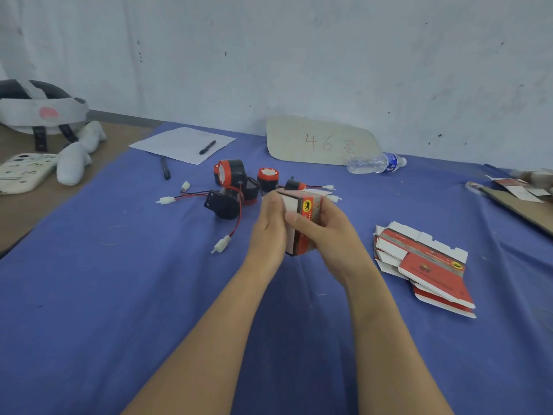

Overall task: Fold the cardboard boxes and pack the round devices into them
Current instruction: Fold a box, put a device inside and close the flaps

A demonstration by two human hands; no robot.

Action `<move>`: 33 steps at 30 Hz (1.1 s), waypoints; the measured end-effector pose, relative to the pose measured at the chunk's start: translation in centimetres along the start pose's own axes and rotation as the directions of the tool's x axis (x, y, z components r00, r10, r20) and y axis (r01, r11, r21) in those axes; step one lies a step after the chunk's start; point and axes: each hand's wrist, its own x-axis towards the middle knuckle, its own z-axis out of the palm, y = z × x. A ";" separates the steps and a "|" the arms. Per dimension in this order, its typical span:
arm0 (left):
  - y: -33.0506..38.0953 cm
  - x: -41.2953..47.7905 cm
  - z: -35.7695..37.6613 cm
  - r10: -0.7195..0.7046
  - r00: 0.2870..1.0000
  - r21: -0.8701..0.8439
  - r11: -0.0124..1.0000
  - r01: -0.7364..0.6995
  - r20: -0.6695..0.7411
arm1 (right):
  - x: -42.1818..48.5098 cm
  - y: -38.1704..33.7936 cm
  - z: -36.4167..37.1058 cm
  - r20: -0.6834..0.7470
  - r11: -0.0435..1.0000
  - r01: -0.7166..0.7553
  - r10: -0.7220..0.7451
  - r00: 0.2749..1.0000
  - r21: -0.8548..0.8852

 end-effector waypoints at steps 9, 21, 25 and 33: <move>0.2 -0.1 -1.3 -0.063 0.997 0.127 0.990 0.067 -0.035 | 0.3 2.6 3.3 0.195 0.288 0.231 -0.149 0.969 -0.929; -0.7 0.1 -1.5 -0.021 0.995 0.264 0.963 0.047 -0.098 | 0.8 2.6 0.7 -0.395 0.730 -0.105 -0.237 0.888 -0.675; -0.8 0.3 -1.4 -0.070 0.992 0.303 0.948 0.100 -0.108 | 0.9 2.0 1.5 -0.564 0.965 -0.006 -0.149 0.812 -0.263; -1.0 0.3 -1.0 -0.071 0.992 0.307 0.946 0.100 -0.104 | 1.1 3.3 0.1 -0.415 0.956 -0.278 0.217 0.883 -0.091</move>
